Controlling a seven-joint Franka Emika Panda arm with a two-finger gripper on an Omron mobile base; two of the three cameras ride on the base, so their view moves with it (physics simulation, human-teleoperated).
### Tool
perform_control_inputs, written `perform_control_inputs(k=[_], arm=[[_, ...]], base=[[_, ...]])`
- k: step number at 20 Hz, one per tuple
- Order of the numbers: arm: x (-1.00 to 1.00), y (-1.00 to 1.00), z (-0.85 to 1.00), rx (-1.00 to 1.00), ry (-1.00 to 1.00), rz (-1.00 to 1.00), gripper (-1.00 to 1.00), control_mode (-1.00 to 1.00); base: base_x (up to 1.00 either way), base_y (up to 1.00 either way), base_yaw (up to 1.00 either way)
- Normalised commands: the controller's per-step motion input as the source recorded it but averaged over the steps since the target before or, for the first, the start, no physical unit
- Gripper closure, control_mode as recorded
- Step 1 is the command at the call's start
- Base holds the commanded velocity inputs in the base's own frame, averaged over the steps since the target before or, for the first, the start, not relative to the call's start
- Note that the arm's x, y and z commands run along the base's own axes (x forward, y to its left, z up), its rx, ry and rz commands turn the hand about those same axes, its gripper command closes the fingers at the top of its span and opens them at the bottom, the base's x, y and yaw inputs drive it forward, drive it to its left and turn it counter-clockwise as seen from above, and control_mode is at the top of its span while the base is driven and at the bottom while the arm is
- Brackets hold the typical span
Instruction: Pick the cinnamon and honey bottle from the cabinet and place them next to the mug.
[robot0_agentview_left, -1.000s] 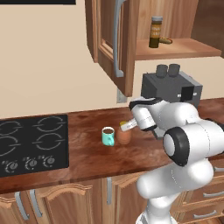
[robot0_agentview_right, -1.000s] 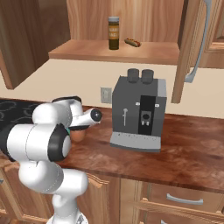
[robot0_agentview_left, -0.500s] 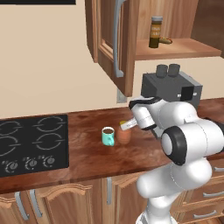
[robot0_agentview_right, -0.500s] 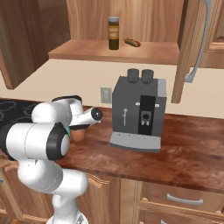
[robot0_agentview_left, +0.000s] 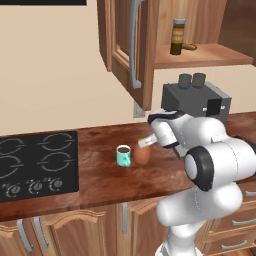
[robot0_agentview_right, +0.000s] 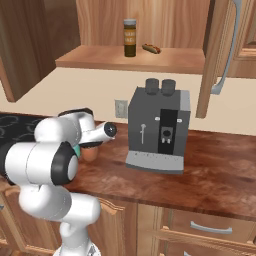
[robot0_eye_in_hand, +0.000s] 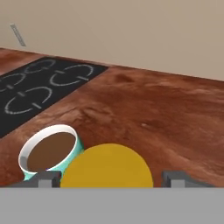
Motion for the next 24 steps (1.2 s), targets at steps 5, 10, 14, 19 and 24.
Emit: perform_control_inputs(k=[5,10,14,19,24], arm=[[0.0,0.0,0.33,0.0,0.0,0.0,-1.0,-1.0],[-0.03,0.0,0.52,0.0,0.0,0.0,-1.0,-1.0],[-0.03,0.01,0.51,0.0,-0.01,-0.01,-1.0,-1.0],[-0.37,-0.02,0.68,0.0,-0.03,-0.11,-1.0,-1.0],[-0.44,-0.11,0.68,0.0,-0.07,-0.22,-1.0,-1.0]], base=[[0.0,0.0,0.0],[0.0,0.0,0.0],[0.0,0.0,0.0],[0.0,0.0,0.0],[0.0,0.0,0.0]])
